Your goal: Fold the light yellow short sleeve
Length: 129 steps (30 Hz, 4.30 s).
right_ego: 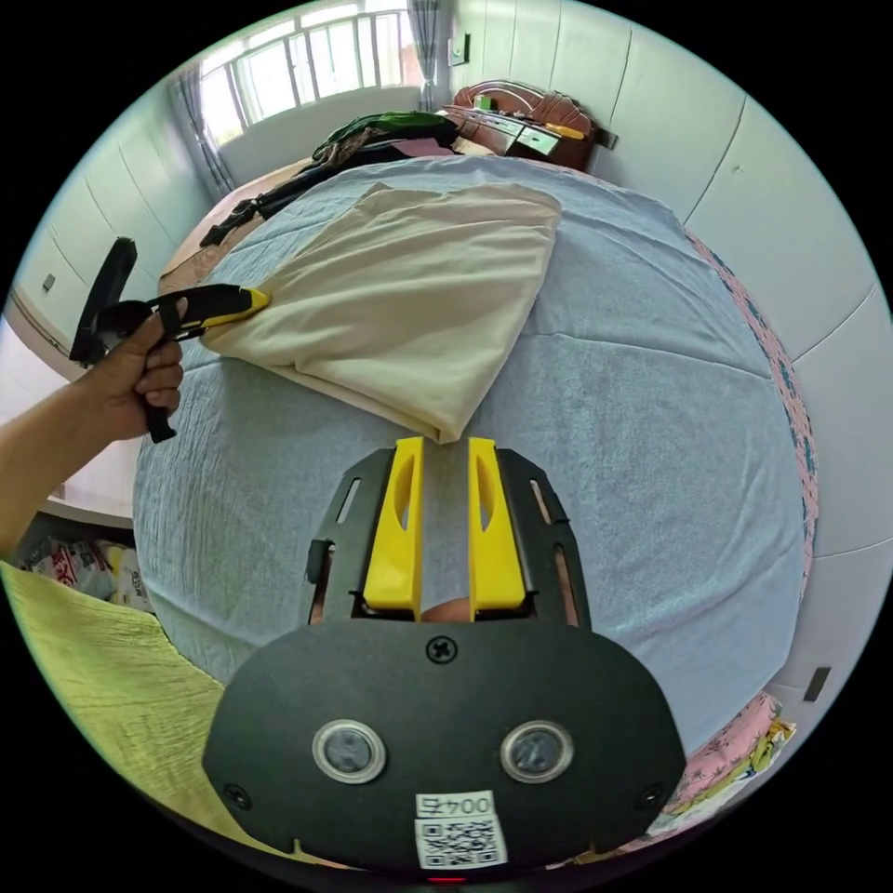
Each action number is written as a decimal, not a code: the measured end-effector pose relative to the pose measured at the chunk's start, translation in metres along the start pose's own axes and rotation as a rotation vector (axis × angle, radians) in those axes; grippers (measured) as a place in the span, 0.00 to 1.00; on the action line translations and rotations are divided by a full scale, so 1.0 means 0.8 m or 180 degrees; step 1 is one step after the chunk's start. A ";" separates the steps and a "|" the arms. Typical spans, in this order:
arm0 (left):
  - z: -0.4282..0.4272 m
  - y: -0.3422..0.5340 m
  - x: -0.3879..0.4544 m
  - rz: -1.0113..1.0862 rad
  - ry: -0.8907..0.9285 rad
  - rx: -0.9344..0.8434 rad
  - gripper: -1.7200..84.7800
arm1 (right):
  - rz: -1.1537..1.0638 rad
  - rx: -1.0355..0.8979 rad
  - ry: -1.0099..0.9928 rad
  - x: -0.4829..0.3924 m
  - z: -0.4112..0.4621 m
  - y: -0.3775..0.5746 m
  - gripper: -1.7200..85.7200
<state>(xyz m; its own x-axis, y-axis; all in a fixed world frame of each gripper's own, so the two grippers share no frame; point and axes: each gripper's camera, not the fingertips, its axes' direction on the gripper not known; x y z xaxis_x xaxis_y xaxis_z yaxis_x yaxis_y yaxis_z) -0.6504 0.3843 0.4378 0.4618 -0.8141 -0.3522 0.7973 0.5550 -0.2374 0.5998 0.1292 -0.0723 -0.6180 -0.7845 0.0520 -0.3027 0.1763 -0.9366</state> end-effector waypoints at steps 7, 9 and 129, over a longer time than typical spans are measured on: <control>0.020 -0.016 -0.007 0.0015 0.0003 -0.0097 0.02 | -0.0124 0.0138 0.0272 -0.014 -0.026 0.000 0.03; 0.023 -0.021 -0.011 0.0052 0.0032 -0.0136 0.03 | -0.0338 0.0262 0.0462 -0.018 -0.041 0.006 0.02; 0.070 -0.151 0.182 0.4227 -0.0142 -0.1076 0.15 | 0.1745 -0.0007 -0.0221 0.106 -0.088 -0.016 0.09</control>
<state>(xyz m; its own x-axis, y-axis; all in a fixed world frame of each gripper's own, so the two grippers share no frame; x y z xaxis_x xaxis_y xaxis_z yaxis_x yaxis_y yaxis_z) -0.6582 0.1892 0.4658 0.8141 0.3564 -0.4584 -0.3802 0.9239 0.0431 0.5003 0.1026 -0.0317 -0.6362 -0.6147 -0.4663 0.0484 0.5713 -0.8193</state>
